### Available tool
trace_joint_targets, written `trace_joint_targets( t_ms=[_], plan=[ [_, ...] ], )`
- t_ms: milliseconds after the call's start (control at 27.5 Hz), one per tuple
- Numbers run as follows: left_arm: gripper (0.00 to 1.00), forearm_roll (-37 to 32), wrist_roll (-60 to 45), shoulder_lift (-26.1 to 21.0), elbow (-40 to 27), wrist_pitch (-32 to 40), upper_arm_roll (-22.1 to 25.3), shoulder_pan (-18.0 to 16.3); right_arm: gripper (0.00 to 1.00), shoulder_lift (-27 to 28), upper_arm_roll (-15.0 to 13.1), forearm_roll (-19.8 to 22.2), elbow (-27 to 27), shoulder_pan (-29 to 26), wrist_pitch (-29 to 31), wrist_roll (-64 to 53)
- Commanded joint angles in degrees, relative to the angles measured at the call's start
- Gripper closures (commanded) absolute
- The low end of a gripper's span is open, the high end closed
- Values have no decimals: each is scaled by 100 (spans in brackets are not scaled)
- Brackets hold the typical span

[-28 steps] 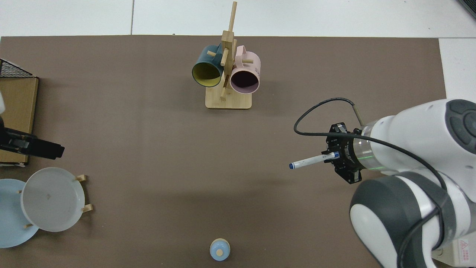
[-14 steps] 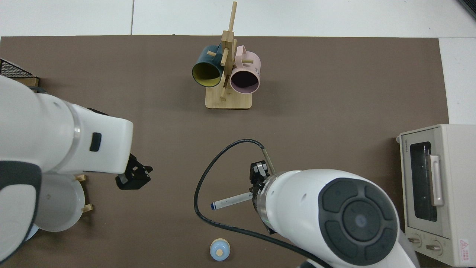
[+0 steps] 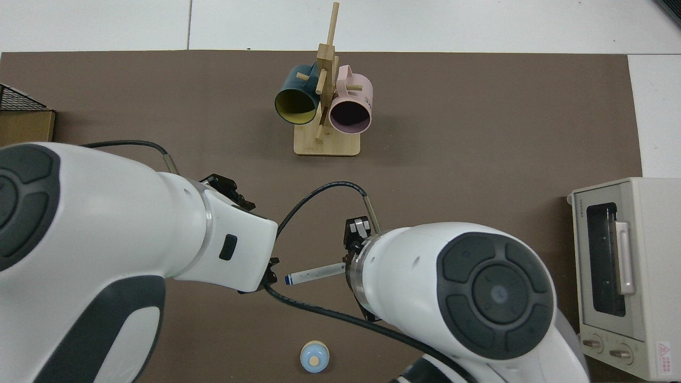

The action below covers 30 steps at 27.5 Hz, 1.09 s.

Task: Put markers into pen holder
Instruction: 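Close the left gripper on the marker held by the right gripper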

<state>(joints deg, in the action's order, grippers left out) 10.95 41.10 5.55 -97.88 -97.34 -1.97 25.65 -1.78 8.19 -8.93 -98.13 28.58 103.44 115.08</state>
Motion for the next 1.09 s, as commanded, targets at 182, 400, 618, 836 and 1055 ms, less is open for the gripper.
trace_joint_targets(
  t_ms=[182,400,618,836,1055],
  plan=[
    [11,382,3,227,-512,-443,-163,282,100,433,-19,111,523,183,-183,525],
    [16,382,-6,210,-705,-557,-207,291,100,433,-19,111,523,183,-192,525],
    [27,373,20,210,-829,-619,-260,300,100,433,-19,111,523,183,-192,516],
    [61,373,55,192,-820,-689,-260,300,100,433,-19,102,523,183,-140,516],
    [100,391,12,166,-785,-769,-251,265,100,433,-19,120,514,148,-104,498]
  ],
)
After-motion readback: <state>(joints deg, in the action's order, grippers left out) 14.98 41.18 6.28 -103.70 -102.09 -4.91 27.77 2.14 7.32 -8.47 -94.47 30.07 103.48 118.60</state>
